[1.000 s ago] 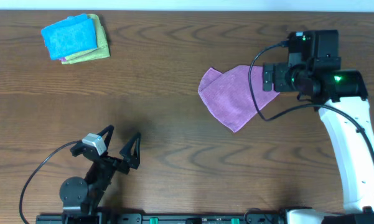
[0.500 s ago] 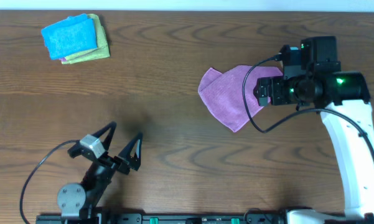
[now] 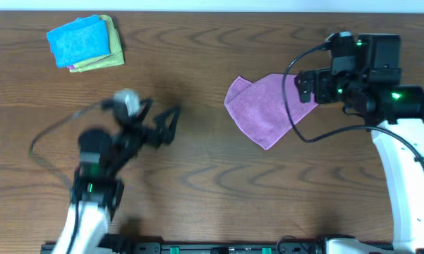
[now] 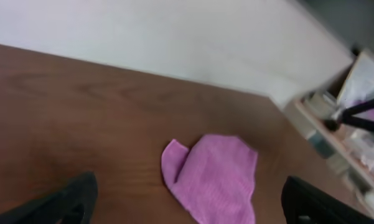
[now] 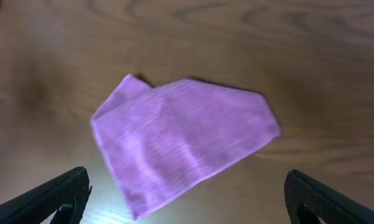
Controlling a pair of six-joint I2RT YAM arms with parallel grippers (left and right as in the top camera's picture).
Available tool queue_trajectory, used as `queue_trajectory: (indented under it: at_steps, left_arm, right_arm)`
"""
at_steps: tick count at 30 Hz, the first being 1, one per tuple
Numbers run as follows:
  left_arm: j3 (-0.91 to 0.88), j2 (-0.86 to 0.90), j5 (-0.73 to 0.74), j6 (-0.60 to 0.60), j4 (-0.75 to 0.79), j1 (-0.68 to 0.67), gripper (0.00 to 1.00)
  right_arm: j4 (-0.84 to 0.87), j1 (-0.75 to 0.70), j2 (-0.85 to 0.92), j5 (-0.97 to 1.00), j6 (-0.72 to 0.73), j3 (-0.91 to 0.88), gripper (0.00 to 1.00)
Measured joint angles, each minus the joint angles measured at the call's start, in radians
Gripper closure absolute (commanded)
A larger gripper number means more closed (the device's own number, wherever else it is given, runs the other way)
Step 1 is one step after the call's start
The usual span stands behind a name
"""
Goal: Fold the cloth
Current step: 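Open the left gripper and reach it toward the cloth's left corner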
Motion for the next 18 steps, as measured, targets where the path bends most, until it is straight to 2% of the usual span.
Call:
queue_trajectory:
  at_steps: [4,7,12,18]
  left_arm:
    - [0.267,0.296,0.0,0.09,-0.157,-0.056,0.05]
    - [0.502,0.498,-0.028,0.163,-0.348,-0.093,0.04]
    - [0.776,0.695,-0.105,0.274,-0.551,-0.145,0.05]
    - [1.031,0.885,-0.163,0.398,-0.685,-0.192,0.05]
  right_arm:
    - [0.005,-0.087,0.0,0.002,-0.005,0.0,0.01]
    - [0.016,-0.126,0.0,0.0,-0.006,0.0,0.01]
    - [0.016,-0.135,-0.003,0.0,-0.006,0.0,0.01]
    - [0.016,-0.135,-0.004,0.0,-0.009,0.0,0.01]
